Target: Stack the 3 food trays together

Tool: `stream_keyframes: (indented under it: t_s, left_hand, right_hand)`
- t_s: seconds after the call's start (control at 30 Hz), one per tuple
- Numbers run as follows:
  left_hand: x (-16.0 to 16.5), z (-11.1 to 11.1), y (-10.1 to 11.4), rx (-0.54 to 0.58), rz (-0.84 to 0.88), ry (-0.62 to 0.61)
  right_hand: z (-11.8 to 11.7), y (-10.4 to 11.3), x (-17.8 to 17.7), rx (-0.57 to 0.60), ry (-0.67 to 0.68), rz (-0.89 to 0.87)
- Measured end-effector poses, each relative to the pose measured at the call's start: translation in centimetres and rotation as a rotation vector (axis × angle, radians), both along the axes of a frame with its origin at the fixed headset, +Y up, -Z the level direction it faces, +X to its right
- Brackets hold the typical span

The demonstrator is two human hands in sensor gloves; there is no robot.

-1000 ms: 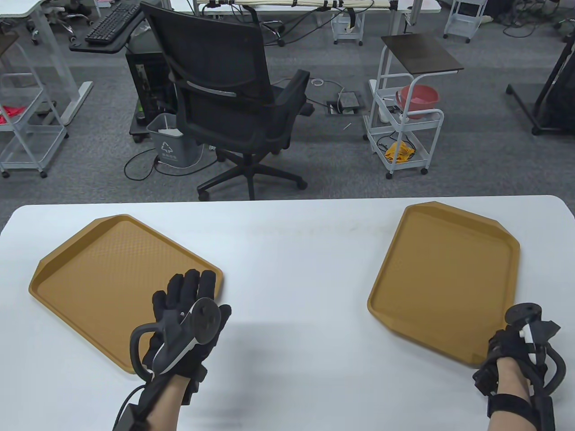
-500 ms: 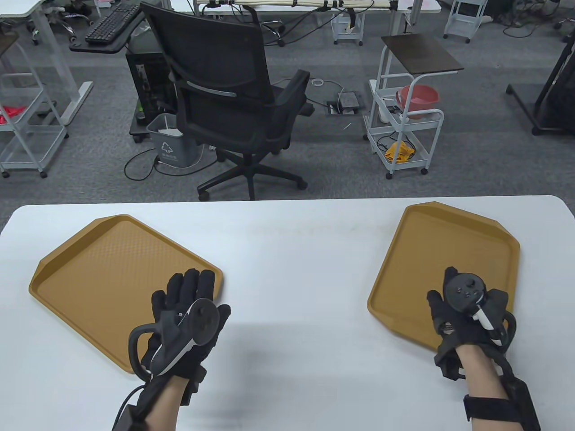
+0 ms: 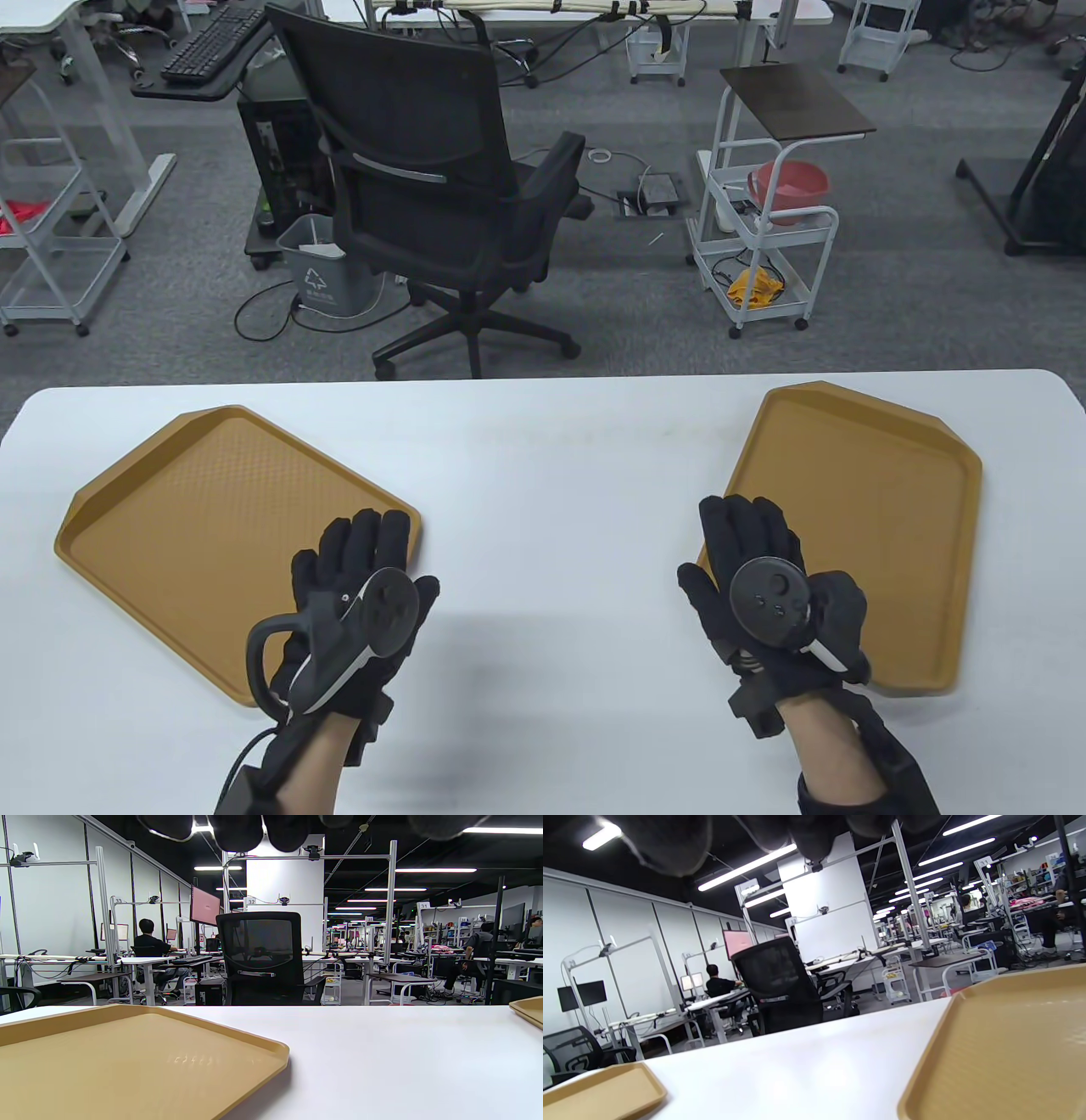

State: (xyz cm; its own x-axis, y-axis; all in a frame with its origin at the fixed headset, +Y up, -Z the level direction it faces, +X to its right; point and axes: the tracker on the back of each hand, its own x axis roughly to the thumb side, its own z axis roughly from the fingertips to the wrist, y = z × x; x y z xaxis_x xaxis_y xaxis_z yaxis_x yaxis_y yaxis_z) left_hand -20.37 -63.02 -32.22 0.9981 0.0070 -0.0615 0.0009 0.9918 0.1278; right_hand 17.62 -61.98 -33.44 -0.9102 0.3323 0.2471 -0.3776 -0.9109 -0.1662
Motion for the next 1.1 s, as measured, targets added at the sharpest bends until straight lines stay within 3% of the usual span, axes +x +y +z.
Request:
stream_keyframes:
  t_s: [0.2,0.4,0.57,0.63,0.77,0.9,1.1]
  left_hand:
    - [-2.0,-1.0,-2.1,-0.063,-0.021,0.101]
    - [-8.8,-2.0,-6.6,-0.242,-0.058,0.379]
    - [-14.7,-1.5,-11.2,-0.395,-0.064,0.632]
    - [-16.0,-1.2,-12.3,-0.451,-0.097,0.692]
    - [-18.0,-0.9,-14.4,-0.528,0.053,0.766]
    - [-18.2,-1.3,-14.8,-0.501,-0.007,0.770]
    - [-18.5,-1.3,-14.6,-0.408,0.202,0.832]
  right_hand:
    - [0.2,0.3,0.6,-0.019,0.009,-0.020]
    - [-0.1,0.2,1.3,-0.037,-0.005,-0.033]
    - [-0.5,-0.2,1.5,-0.065,-0.008,-0.033]
    - [-0.6,-0.4,1.6,-0.075,-0.010,-0.032]
    - [-0.8,-0.8,1.6,-0.087,-0.015,-0.018]
    - [-1.0,-1.2,1.5,-0.101,-0.020,0.001]
    - [-1.2,-1.8,1.5,-0.123,-0.020,0.020]
